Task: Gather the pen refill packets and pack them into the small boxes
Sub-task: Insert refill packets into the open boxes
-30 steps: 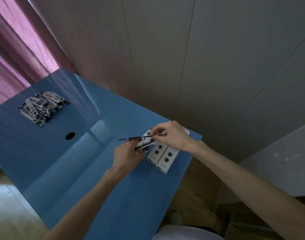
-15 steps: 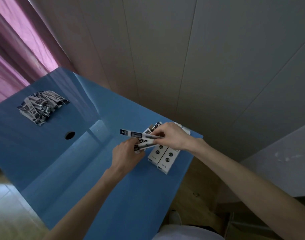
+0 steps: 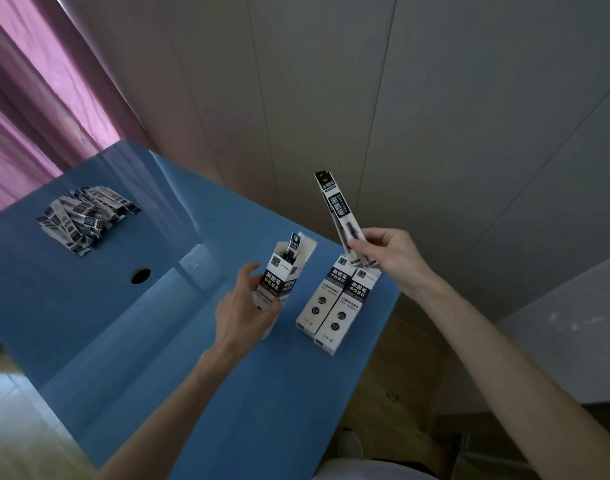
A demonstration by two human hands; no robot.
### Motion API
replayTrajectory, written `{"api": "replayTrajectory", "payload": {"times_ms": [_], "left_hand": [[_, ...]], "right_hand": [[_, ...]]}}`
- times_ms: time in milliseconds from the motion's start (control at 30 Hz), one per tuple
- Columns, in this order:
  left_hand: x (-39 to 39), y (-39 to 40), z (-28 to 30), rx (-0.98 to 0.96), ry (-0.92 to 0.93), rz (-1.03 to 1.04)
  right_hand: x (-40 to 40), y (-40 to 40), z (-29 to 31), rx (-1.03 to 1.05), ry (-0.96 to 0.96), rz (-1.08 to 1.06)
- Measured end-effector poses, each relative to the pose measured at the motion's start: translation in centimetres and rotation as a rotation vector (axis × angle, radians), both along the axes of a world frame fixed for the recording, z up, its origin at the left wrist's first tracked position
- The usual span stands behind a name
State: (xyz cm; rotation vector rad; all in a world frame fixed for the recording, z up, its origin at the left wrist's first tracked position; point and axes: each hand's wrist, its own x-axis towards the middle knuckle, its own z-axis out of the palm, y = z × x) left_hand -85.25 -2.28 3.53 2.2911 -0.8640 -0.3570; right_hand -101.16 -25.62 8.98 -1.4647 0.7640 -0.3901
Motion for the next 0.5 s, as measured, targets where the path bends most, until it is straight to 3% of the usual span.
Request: {"api": "replayTrajectory", "payload": {"times_ms": [233,500], "left_hand": [[-1.1,-0.4,0.3,-0.017,-0.047,-0.023],[-2.0,-1.1,0.6,-0.018,-0.063,-0.032]], "right_hand": [[2.9,2.0,0.8,0.258,-0.133,-0.066],[6.0,4.1,1.7,0.049,-0.123,-0.087]]}}
